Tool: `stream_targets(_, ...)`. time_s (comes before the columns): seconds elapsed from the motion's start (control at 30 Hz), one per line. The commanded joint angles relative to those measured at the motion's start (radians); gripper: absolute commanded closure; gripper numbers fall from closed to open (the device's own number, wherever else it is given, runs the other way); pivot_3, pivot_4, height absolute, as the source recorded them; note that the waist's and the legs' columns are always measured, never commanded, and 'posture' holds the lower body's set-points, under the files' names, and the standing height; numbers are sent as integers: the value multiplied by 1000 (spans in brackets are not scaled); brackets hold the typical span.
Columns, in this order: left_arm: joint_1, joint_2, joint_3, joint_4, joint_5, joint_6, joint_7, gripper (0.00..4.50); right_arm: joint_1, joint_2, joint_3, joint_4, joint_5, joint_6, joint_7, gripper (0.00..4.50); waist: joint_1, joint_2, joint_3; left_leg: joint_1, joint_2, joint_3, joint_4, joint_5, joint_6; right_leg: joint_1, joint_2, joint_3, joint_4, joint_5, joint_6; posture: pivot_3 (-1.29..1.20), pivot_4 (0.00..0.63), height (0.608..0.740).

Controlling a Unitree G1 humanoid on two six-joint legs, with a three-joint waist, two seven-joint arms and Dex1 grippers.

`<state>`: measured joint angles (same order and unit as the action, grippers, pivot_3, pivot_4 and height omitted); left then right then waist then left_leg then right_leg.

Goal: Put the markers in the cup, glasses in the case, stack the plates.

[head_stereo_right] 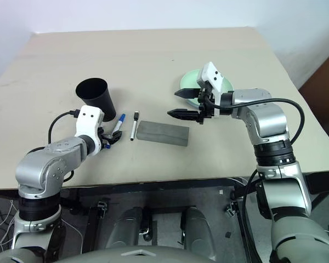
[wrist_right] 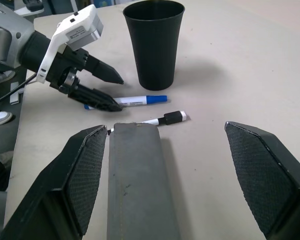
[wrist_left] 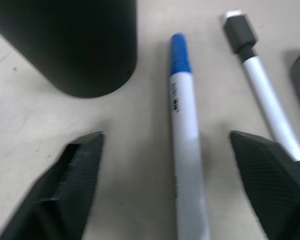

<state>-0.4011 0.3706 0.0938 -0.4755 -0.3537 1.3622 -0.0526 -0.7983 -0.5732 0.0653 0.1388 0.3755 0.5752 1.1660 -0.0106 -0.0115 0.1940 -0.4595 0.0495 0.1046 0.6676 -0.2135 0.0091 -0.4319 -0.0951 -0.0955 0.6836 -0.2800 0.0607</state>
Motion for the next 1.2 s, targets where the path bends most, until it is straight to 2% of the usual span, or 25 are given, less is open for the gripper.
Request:
stream_targets(0.03,-10,-7,36,-10,-7,66,-19,1871,-8,-8,-10,-17,7,-8,-7,488,0,0,0,0,0,0,0,0,0,0,0,0,0,0,0,0,150,701)
stream_targets(0.23,-16,8,31,-19,8,145,-25,3842,-10,-5,-3,-10,0,-18,-13,488,0,0,0,0,0,0,0,0,0,0,0,0,0,0,0,0,150,701)
stream_targets(0.33,-15,12,28,-27,6,157,-37,3842,-13,-2,-3,0,-7,-25,-19,488,-1,0,0,0,0,0,0,0,0,0,0,0,0,0,0,0,150,701)
stream_targets(0.43,-10,11,26,-39,4,167,-45,4133,-14,-2,0,3,-8,-28,-20,488,-1,0,0,0,0,0,0,0,0,0,0,0,0,0,0,0,150,701)
stream_targets(0.7,-19,39,25,-63,14,129,-67,4135,-25,8,3,20,-9,-37,-21,488,0,0,0,0,0,0,0,0,0,0,0,0,0,0,0,0,150,701)
stream_targets(0.77,-12,72,0,-79,16,72,-91,4135,-27,11,5,25,-10,-41,-21,488,-1,0,0,0,0,0,0,0,0,0,0,0,0,0,0,0,150,701)
stream_targets(0.93,-3,54,8,-152,-59,-43,-194,4135,-32,24,12,34,-16,-53,-24,488,1,0,0,0,0,0,0,0,0,0,-1,0,0,0,0,0,150,701)
stream_targets(1.2,20,99,-25,-172,-39,-285,-271,4135,-45,31,17,55,-28,-88,-23,488,-1,0,0,0,0,0,0,0,0,0,-1,0,-1,0,0,0,150,701)
